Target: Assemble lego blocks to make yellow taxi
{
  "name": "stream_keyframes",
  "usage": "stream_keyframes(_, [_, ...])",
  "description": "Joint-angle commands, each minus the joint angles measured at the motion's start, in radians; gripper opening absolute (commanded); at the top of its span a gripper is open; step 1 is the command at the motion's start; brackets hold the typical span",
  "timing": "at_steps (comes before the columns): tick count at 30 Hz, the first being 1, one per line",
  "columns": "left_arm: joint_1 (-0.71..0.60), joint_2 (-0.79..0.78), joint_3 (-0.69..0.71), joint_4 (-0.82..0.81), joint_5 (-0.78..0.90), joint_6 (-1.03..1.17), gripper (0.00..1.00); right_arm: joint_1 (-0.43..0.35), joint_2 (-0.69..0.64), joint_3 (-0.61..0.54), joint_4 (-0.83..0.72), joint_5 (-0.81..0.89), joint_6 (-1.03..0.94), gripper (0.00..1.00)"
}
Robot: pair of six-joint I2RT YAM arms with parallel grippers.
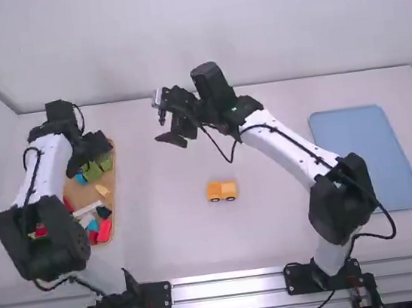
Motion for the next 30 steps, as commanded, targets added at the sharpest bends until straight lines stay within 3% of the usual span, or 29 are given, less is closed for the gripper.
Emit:
stream_keyframes(1, [0.010,0.062,0.018,-0.013,-0.054,-0.010,0.96,-0.011,0.010,0.024,-0.015,-0.006,0.005,0.98])
stream_keyframes(2, [0.024,0.100,0.015,-0.016,-0.054,-0.030,0.85,-0.012,0.010,0.024,-0.032,-0.004,-0.002,0.98])
stream_keyframes(10, [0.057,0.190,-0.003,-0.032,0.020,-0.023,0.68,-0.038,0.011,0.024,-0.083,-0.005,-0.047,0.98])
stream_keyframes(11, [0.051,0.192,-0.013,-0.030,0.015,-0.023,0.59,-0.043,0.011,0.024,-0.090,-0.006,-0.047,0.98])
stream_keyframes(22, [0.053,0.192,-0.140,0.070,0.016,-0.030,0.50,-0.055,0.011,0.021,-0.092,-0.005,-0.051,0.98])
stream_keyframes(30, [0.047,0.192,-0.193,0.129,0.014,-0.030,0.49,-0.055,0.011,0.017,-0.090,-0.005,-0.051,0.98])
